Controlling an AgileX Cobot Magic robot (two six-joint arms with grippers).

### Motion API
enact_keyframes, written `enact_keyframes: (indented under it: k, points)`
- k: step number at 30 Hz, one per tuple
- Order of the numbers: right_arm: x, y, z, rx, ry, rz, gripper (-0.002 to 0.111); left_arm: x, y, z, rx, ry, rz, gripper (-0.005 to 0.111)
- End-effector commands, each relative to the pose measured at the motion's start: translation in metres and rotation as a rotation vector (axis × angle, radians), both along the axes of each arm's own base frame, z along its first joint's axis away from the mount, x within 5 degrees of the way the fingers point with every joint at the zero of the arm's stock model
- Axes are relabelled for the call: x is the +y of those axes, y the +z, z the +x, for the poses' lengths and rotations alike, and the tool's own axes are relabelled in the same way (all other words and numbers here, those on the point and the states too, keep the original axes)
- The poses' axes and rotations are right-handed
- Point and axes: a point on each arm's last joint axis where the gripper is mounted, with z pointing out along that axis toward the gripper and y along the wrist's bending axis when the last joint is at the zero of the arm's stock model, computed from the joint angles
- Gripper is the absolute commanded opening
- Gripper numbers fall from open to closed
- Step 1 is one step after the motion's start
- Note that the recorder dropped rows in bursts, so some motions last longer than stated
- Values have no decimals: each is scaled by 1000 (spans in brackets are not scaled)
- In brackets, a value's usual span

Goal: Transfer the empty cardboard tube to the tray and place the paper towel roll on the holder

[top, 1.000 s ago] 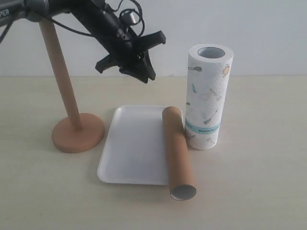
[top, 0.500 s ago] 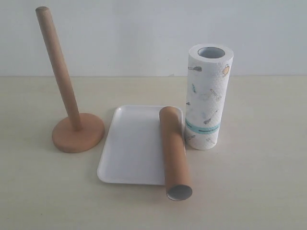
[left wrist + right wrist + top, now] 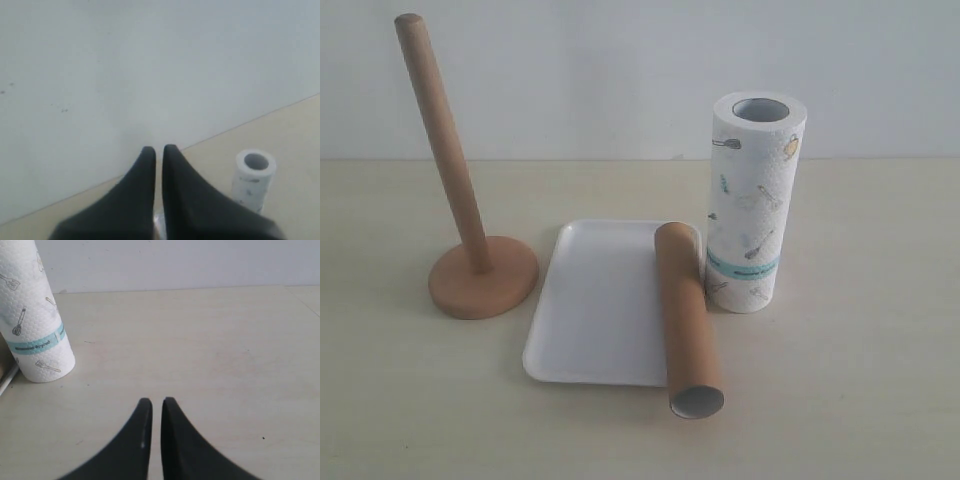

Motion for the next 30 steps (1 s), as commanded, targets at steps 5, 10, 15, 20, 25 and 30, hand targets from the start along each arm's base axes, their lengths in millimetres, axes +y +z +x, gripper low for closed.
enact_keyframes:
  k: [5,10,15,20,25,30]
  points:
    - [0,1,0,-16,-2,-5,7,35,-99,-51,114,160,-27,4]
    - [0,1,0,-16,-2,-5,7,47,-200,-85,26,140,-98,4]
    - [0,1,0,-16,-2,-5,7,63,-284,-121,80,152,-71,4]
    - [0,1,0,-16,-2,-5,7,68,-296,-132,79,155,-75,4]
    - [0,1,0,-16,-2,-5,7,66,-288,-130,-17,235,-120,4]
    - [0,1,0,-16,-2,-5,7,61,-286,-117,-209,399,-201,4]
